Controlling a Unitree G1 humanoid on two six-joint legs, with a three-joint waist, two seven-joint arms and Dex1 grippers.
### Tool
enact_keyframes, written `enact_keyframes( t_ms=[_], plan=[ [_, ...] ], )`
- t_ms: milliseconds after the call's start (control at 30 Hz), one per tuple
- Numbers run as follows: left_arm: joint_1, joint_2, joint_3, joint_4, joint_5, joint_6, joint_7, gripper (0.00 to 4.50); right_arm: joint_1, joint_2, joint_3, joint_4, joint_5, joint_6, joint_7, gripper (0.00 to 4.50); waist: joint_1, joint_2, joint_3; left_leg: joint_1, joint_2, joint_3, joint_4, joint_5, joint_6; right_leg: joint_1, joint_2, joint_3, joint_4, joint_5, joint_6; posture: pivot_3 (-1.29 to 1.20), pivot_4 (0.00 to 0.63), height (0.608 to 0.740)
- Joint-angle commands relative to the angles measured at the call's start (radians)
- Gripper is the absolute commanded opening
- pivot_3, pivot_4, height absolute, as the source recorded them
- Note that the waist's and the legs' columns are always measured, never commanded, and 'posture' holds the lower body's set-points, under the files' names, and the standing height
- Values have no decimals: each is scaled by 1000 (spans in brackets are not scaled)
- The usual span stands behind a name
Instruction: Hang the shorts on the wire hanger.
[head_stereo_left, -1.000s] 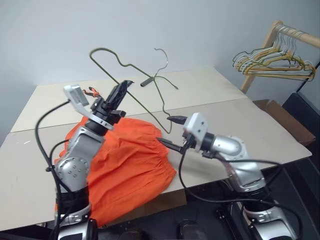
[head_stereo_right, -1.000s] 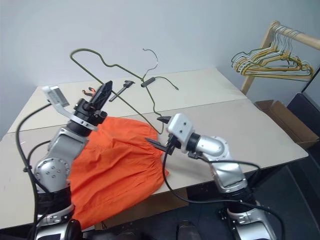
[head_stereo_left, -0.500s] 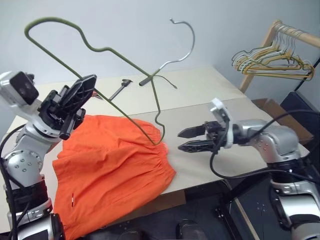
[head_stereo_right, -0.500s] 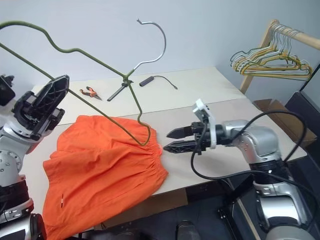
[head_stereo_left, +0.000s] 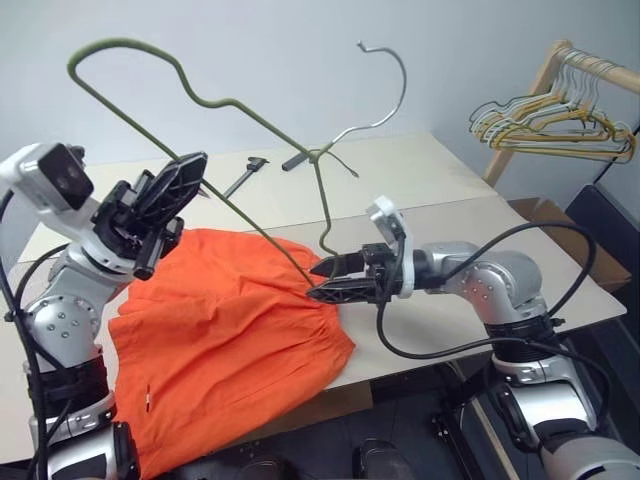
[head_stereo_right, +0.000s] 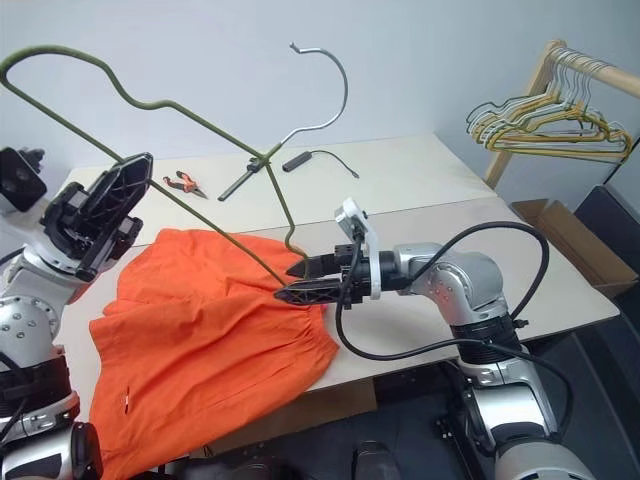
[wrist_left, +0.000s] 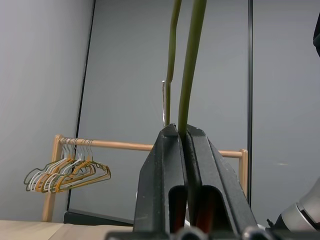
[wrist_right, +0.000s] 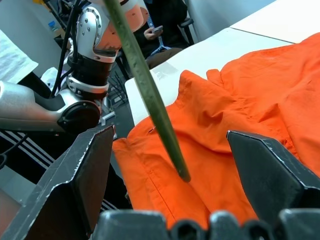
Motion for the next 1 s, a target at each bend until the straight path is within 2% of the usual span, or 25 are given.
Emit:
enact_keyframes(
  t_ms=[33, 167, 467, 500, 567, 667, 833, 933, 1000],
  plan=[
    [-19, -2, 9, -14, 11, -19, 3, 0, -37, 11, -37, -27, 36, 14, -13, 4195, -1, 0, 0, 0, 0, 0, 0, 0, 0, 0, 0, 0, 0, 0, 0, -121, 0, 740],
    [-16, -12, 7, -13, 21, -22, 3, 0, -44, 23, -38, -20, 41, 19, -18, 3391, -2, 0, 0, 0, 0, 0, 0, 0, 0, 0, 0, 0, 0, 0, 0, -121, 0, 740],
    [9, -28, 1, -23, 49, -28, -8, 0, -50, 38, -46, -4, 44, 23, -45, 182, -2, 0, 0, 0, 0, 0, 0, 0, 0, 0, 0, 0, 0, 0, 0, -125, 0, 740],
    [12, -34, -5, -28, 76, -48, 2, 0, -50, 38, -47, -5, 46, 23, -47, 9, -2, 0, 0, 0, 0, 0, 0, 0, 1, 0, 0, 0, 0, 0, 0, -125, 0, 740],
    [17, -42, -15, -31, 102, -65, 13, 0, -49, 41, -49, -6, 50, 24, -52, 9, -2, 0, 0, 0, 0, 0, 0, 0, 1, 0, 0, 0, 0, 0, 0, -127, 0, 740],
    [34, -46, -38, -33, 120, -68, -17, 737, -44, 50, -61, -21, 65, 29, -65, 0, -3, 0, 0, 0, 0, 0, 0, 0, 1, 0, 0, 0, 0, 0, 0, -131, 0, 740],
    [71, 14, -102, -14, 242, -57, -9, 2429, -38, 62, -129, -45, 124, 60, -121, 0, -2, 0, 0, 0, 0, 0, 0, 0, 0, 0, 0, 0, 0, 0, 0, -144, 0, 740],
    [131, 100, -165, -7, 388, -80, -28, 3375, -9, 8, -189, -65, 162, 122, -155, 0, -5, 0, 0, 0, 0, 0, 0, 0, 1, -1, 0, 0, 0, 0, 0, -151, 0, 740],
    [171, 135, -173, -2, 435, -95, -45, 4034, 29, -57, -221, -83, 190, 186, -164, 0, -4, 0, 0, 0, 0, 0, -1, -1, 1, -1, 0, 0, 0, 0, 0, -151, 0, 740]
  ],
)
